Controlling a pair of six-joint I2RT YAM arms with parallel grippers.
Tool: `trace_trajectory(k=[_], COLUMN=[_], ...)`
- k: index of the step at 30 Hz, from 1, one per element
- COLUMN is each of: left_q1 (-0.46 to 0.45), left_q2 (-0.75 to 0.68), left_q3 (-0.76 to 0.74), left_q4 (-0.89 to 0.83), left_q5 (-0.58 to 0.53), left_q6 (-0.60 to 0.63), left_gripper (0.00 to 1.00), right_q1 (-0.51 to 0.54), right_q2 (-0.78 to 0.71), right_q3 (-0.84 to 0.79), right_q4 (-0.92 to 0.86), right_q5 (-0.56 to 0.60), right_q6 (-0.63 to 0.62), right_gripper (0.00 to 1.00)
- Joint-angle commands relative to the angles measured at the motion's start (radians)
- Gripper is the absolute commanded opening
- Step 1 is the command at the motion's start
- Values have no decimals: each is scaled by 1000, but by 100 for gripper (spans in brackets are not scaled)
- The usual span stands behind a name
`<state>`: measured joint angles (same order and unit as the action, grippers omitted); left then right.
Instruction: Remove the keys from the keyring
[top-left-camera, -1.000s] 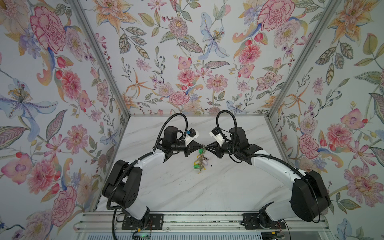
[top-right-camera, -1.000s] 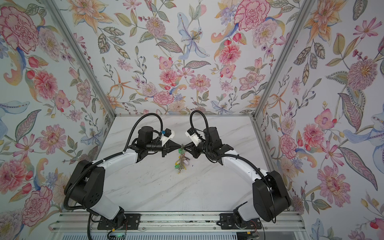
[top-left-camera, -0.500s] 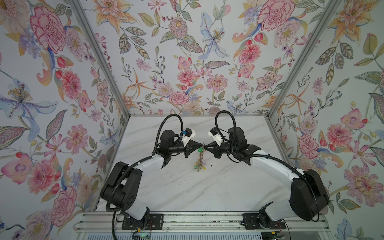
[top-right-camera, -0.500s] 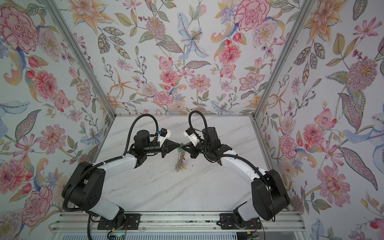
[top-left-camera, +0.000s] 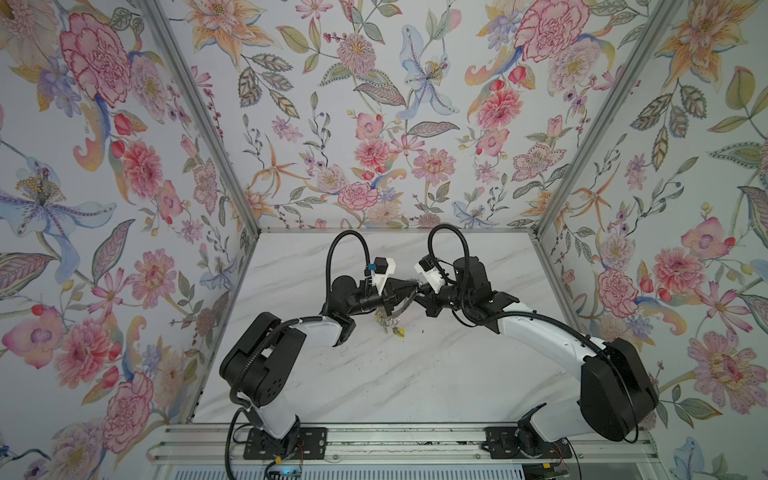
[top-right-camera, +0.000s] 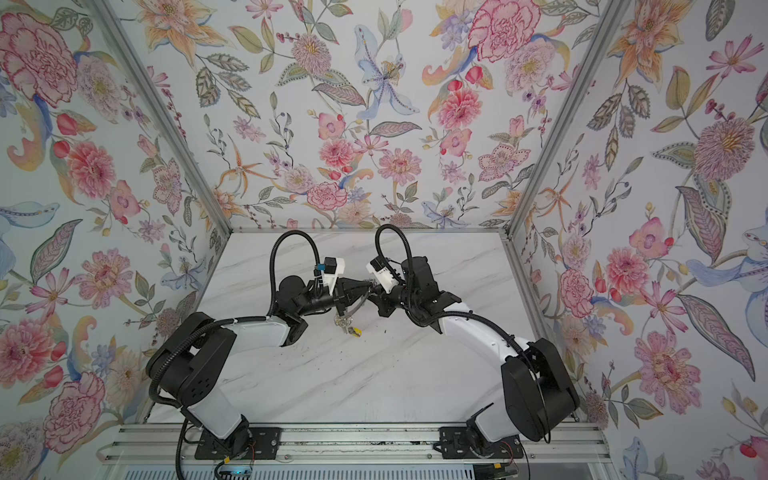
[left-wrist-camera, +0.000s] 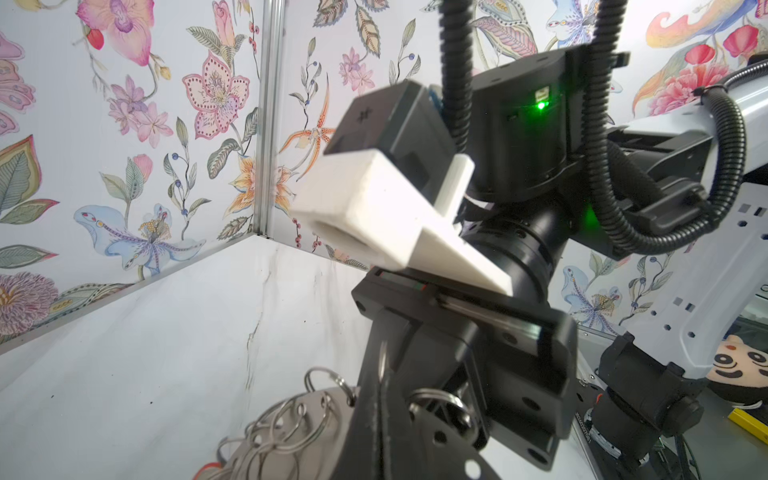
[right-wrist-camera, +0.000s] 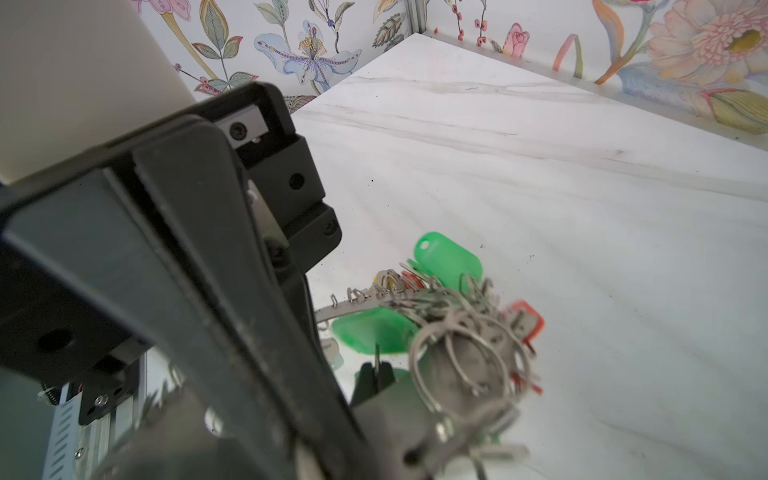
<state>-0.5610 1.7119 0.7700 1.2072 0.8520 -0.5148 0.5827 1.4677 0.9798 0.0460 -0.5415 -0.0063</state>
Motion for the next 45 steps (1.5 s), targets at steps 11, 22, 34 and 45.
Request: trace_trajectory(k=[11, 22, 34, 45], left_q1=[101, 129, 149, 176], left_q2=[-106, -291, -221, -240], left_q3=[-42, 2, 69, 4], left_q4=[-65, -752, -912, -863], left_q5=[-58, -482, -715, -769], left_q6=[72, 503, 532, 465], left_gripper=[0, 0, 0, 40], right_q1=[-35, -147, -259, -337], right_q2=[-113, -57, 206, 251], right_q3=[-62, -58, 49, 60], right_q4=[-31, -124, -256, -228], right_q5=[51, 354, 471, 420], right_q6=[-28, 70, 167, 202], right_gripper=[0, 0, 0, 26])
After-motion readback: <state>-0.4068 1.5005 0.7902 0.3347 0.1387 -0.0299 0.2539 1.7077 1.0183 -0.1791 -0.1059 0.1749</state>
